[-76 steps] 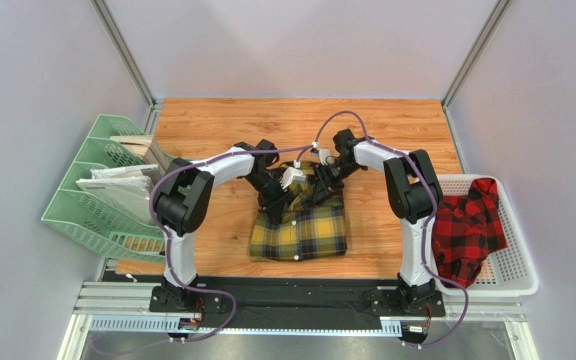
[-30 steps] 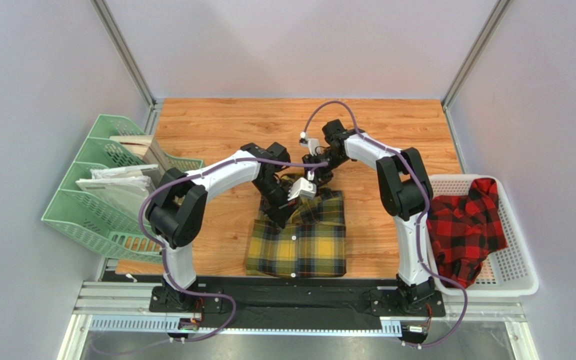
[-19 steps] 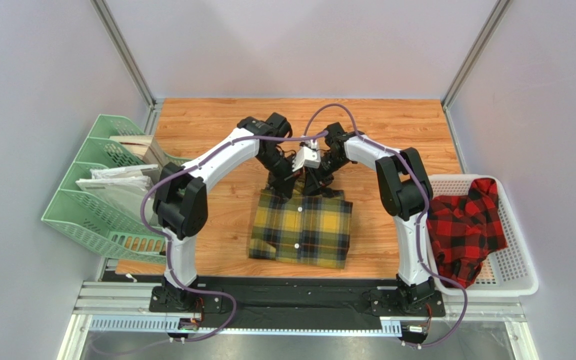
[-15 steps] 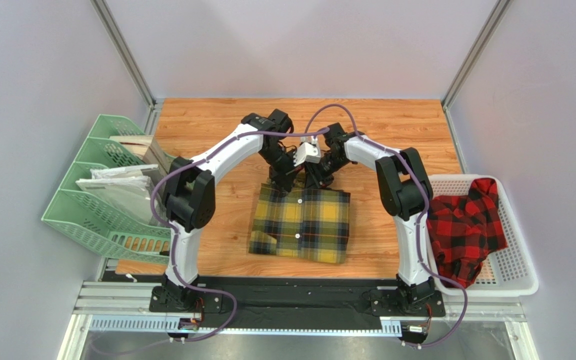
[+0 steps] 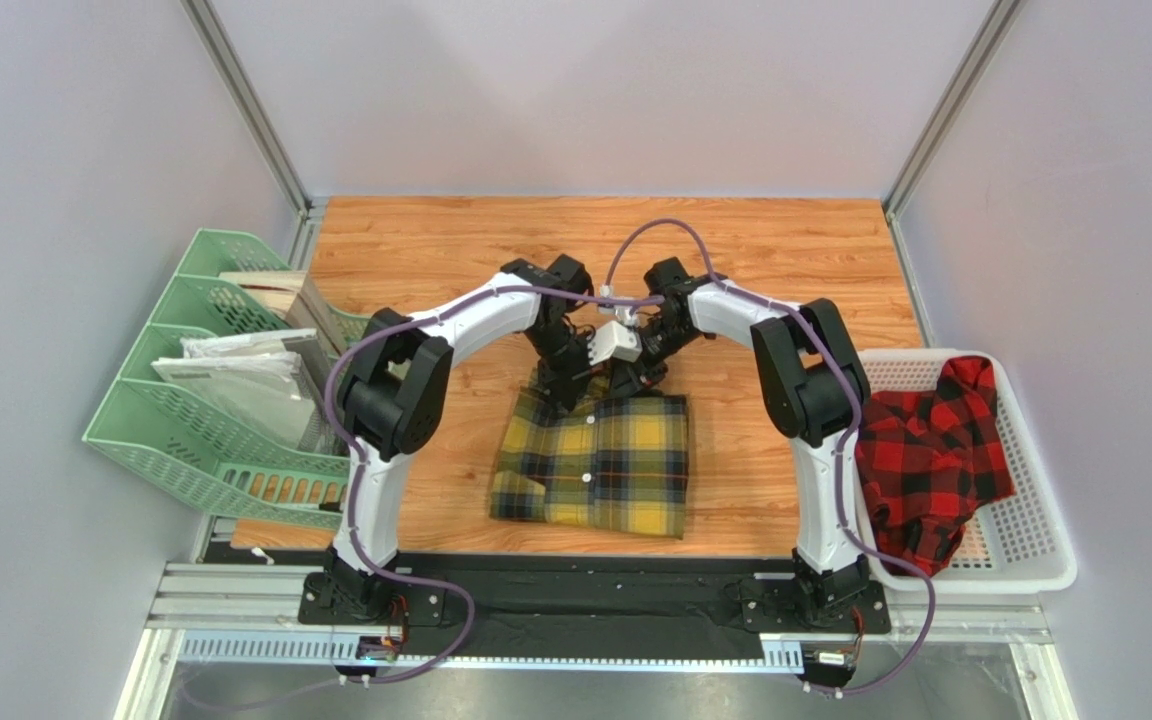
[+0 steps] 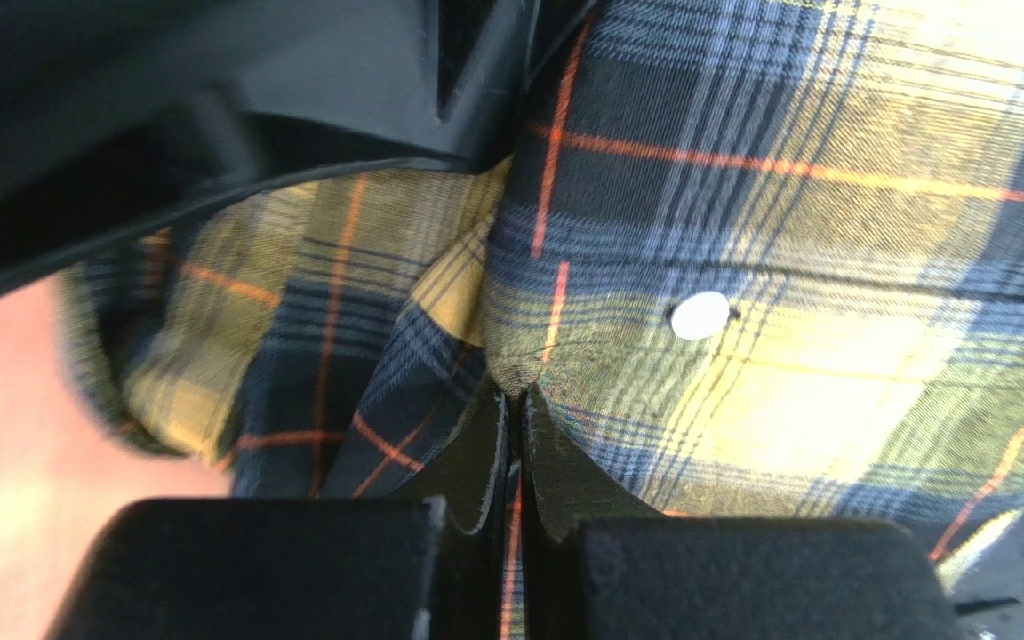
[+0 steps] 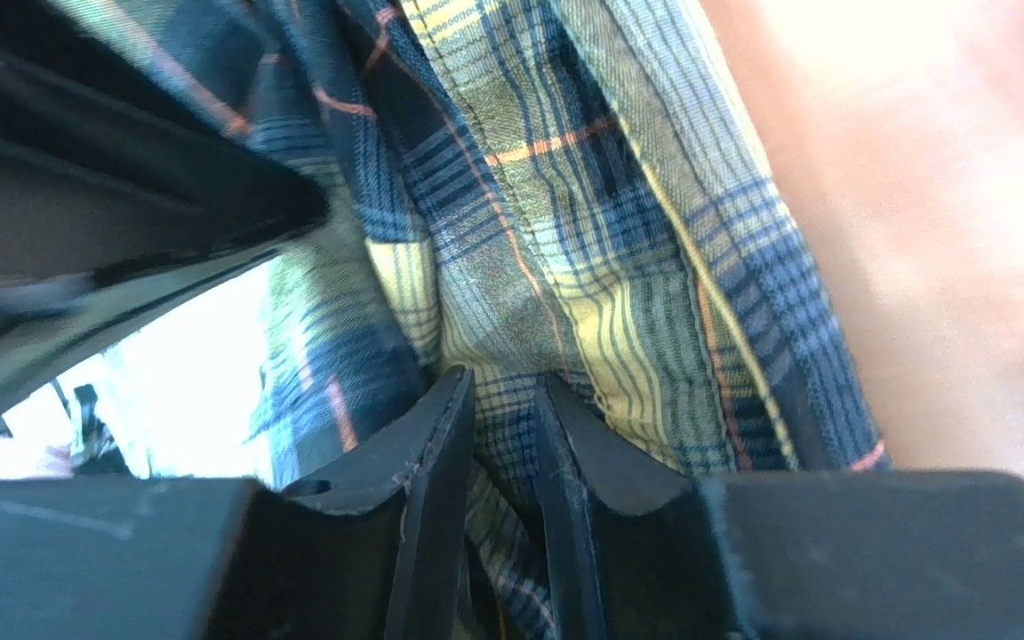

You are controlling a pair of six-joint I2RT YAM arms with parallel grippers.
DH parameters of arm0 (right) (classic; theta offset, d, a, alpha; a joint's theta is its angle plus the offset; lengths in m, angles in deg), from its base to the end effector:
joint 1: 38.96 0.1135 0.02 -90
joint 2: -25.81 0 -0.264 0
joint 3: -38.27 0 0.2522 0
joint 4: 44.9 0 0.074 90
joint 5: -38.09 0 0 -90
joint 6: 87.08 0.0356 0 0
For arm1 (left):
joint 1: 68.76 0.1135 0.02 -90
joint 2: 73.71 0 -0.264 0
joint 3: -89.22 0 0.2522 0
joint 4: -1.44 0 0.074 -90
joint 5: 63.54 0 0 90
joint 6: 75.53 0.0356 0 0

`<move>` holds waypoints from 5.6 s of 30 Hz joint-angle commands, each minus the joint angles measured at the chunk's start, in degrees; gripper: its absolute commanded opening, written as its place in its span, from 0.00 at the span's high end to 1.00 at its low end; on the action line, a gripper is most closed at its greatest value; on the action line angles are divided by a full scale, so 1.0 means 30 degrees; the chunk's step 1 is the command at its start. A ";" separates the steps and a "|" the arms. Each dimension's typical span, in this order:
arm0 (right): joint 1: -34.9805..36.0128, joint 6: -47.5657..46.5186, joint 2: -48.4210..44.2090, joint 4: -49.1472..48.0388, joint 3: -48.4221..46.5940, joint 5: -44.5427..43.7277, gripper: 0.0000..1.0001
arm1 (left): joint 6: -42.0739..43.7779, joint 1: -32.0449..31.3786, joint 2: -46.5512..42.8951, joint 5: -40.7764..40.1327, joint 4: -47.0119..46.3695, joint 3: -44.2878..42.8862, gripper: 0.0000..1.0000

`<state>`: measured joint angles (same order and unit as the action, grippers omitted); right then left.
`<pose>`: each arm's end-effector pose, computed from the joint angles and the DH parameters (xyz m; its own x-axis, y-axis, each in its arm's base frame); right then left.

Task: Fold and stack the long sleeve shirts
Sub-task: Fold the shirt

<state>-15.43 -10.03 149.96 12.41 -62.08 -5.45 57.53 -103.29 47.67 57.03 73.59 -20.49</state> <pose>0.3694 0.1890 0.1329 -0.7982 -0.5159 -0.3111 -0.5711 0.4835 0.6633 0.3322 -0.2506 0.1838 -0.2344 0.8749 -0.4239 0.9488 0.1108 -0.2959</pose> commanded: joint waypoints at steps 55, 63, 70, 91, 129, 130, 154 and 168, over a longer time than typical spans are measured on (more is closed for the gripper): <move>0.0038 -0.1337 0.1211 0.1743 -0.1781 0.1536 0.69 | -0.1554 -0.0504 -0.2404 -0.3040 -0.2499 0.0778 1.00; -0.0576 -0.1629 0.1124 0.2591 -0.3889 0.0982 0.64 | -0.2198 -0.0095 -0.2375 -0.2870 -0.4143 0.1193 0.82; -0.2770 -0.3034 -0.0426 0.6133 -0.5358 0.0598 0.40 | -0.2257 0.2275 -0.3751 0.1439 -0.1012 0.0107 0.52; -0.2687 -0.2686 -0.3741 0.2718 0.1939 -0.4263 0.76 | -0.3571 0.3715 -0.0915 -0.0693 -0.0917 0.1103 0.58; 0.0012 0.5051 -0.8023 -0.1420 0.8791 0.6429 0.00 | -2.1829 0.1663 -0.8389 1.3514 -1.4601 1.4019 0.01; -0.0194 0.4817 -0.6596 -0.1392 0.8852 0.6428 0.00 | -2.1044 0.1867 -0.7946 1.2758 -1.4223 1.4311 0.01; -0.0086 0.1944 -0.9189 0.2974 0.7798 0.4524 0.00 | -0.8088 0.3220 -0.8408 1.1021 -0.1889 1.1210 0.01; -0.1278 0.2237 -0.3535 0.2474 0.9848 0.3529 0.00 | -1.0990 0.4473 -0.1761 0.9761 -0.2825 1.1240 0.01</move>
<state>-16.87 -3.67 137.18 19.10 -34.04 9.91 25.45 -93.08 41.64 91.13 66.62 13.24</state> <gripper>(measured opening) 0.997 0.989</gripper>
